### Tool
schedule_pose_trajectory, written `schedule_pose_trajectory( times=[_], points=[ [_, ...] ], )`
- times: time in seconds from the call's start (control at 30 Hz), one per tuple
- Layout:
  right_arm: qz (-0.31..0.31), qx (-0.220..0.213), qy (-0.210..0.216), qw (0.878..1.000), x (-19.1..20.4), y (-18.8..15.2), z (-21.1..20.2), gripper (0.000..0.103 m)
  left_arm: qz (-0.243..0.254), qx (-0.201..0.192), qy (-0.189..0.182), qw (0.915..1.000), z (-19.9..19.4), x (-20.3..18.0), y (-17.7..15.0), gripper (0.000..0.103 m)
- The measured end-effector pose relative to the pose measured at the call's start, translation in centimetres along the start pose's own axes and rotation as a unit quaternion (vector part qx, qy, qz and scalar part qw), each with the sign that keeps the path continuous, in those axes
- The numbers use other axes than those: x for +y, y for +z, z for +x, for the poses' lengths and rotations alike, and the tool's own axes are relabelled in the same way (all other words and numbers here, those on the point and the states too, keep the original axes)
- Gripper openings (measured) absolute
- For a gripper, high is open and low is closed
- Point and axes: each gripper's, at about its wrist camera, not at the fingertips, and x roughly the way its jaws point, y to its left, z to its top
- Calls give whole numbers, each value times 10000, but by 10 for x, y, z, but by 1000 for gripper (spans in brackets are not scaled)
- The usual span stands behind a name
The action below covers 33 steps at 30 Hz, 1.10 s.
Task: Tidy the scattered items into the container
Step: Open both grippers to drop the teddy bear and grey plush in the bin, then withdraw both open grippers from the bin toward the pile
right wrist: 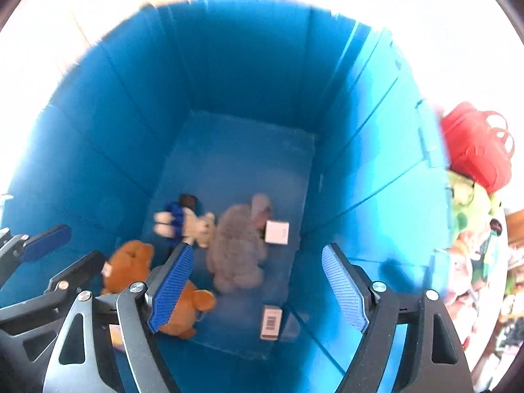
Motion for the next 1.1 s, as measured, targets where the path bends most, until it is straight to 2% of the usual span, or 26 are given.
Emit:
schedule_pose_trajectory(
  times=[0.17,0.3,0.47,0.53,0.6,0.8,0.87,1.0,1.1],
  points=[
    [-24,-748,220,9970,-4,-24,-63,82,-46,-818,64,9966,-52,-8,-28,40],
    [34,-1402,354,9895,-18,-53,-115,82,-58,-1523,159,9882,-87,-24,-52,41],
    [130,-2389,273,9706,-46,-103,-169,87,-12,-2477,283,9684,-129,-62,-86,41],
    [198,-2708,194,9622,-60,-125,-183,87,66,-2856,399,9575,-146,-85,-102,41],
    [276,-2939,128,9554,-76,-145,-192,87,109,-3117,365,9494,-161,-110,-115,41],
    [395,-3387,-231,9398,-135,-207,-208,87,100,-3586,119,9334,-186,-192,-141,41],
    [364,-3467,-377,9365,-158,-229,-215,87,84,-3582,-64,9336,-188,-220,-144,41],
    [437,-3461,-518,9357,-206,-269,-225,87,103,-3424,-399,9386,-185,-276,-147,41],
    [552,-3441,-819,9337,-239,-296,-230,88,216,-3247,-592,9437,-179,-313,-150,41]
  ],
)
